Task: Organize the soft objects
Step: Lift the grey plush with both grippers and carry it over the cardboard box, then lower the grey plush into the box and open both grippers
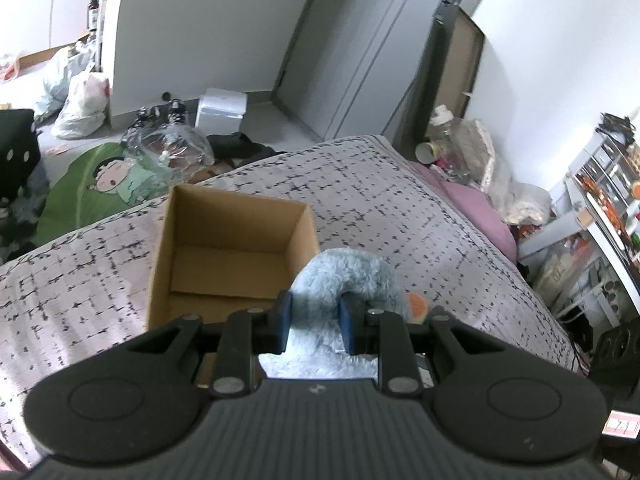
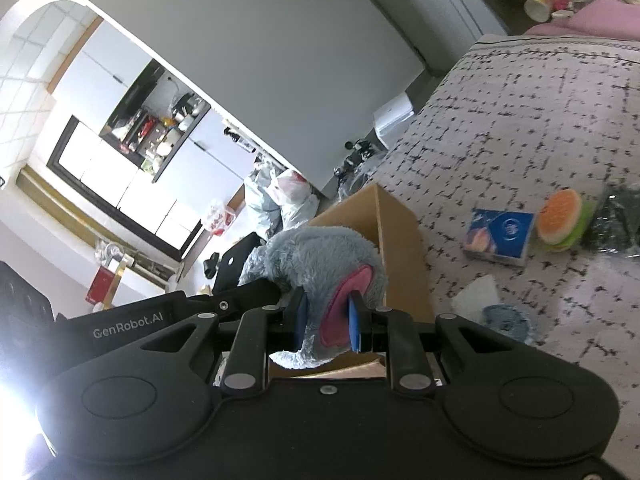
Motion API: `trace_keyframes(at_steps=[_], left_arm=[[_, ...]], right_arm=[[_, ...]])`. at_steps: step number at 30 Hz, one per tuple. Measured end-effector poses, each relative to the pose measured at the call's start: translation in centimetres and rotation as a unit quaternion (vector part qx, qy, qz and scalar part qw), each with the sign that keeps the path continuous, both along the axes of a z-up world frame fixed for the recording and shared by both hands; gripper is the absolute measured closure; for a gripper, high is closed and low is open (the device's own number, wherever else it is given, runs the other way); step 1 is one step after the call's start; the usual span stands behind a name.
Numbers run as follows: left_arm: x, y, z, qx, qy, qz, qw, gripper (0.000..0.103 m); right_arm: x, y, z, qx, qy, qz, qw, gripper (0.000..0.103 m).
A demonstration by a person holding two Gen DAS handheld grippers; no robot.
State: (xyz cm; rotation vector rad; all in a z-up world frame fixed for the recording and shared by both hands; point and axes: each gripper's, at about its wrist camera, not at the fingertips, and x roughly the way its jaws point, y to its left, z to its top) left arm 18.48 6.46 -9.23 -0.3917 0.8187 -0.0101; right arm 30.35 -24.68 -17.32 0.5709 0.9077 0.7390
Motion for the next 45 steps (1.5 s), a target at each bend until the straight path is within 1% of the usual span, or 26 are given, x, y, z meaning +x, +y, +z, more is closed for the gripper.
trace_keyframes(at_steps=[5,7,14,16,22,26,30,32,34,38,39,41,42,45], left_arm=[[0.2,1.7,-0.8,-0.005,0.011,0.016,0.9998,0.081],[0.4,2.3,-1.3,-0.009,0.016,0.022,0.9996,0.081],[1.0,4.4,-2.9,-0.016,0.033,0.037,0.9986,0.083],[1.3,4.9,-3.4,-0.014,0.041,0.043,0.9981,0.083],[2.2,6.1,-4.9,-0.008,0.065,0.052,0.9965,0.083],[2.7,6.5,-5.4,0.008,0.078,0.053,0.9955,0.083],[2.9,7.1,-6.1,0.002,0.097,0.053,0.9939,0.083],[2.9,7.1,-6.3,0.004,0.103,0.051,0.9933,0.083],[2.9,7.1,-6.5,0.01,0.107,0.046,0.9931,0.083],[3.1,6.9,-6.4,0.053,0.107,0.03,0.9924,0.086],[3.2,7.1,-6.4,0.056,0.108,0.028,0.9921,0.09],[3.3,7.5,-6.3,0.053,0.111,0.026,0.992,0.09],[3.4,7.6,-6.2,0.059,0.109,0.026,0.9919,0.09],[3.7,7.2,-5.7,0.096,0.103,0.02,0.9899,0.09]], right_arm=[[0.1,1.8,-0.5,-0.006,0.007,0.007,1.0,0.082],[0.2,2.5,-0.8,-0.009,0.011,0.009,1.0,0.079],[0.5,4.5,-1.8,-0.024,0.026,0.019,0.999,0.077],[0.5,4.6,-1.9,-0.031,0.029,0.022,0.999,0.074],[0.6,4.6,-1.9,-0.042,0.033,0.026,0.998,0.072],[0.5,4.9,-1.9,-0.054,0.033,0.033,0.997,0.071],[0.2,5.1,-1.7,-0.062,0.031,0.039,0.997,0.07],[0.2,5.0,-1.5,-0.065,0.029,0.037,0.997,0.067],[0.1,4.8,-1.4,-0.071,0.028,0.031,0.997,0.06],[0.0,4.3,-1.1,-0.08,0.025,0.026,0.996,0.057],[-0.1,4.2,-1.0,-0.078,0.025,0.026,0.996,0.057],[-0.2,4.0,-0.8,-0.076,0.026,0.024,0.996,0.055],[-0.2,4.0,-0.6,-0.078,0.025,0.023,0.996,0.053],[-0.3,3.7,-0.2,-0.079,0.021,0.024,0.996,0.052]])
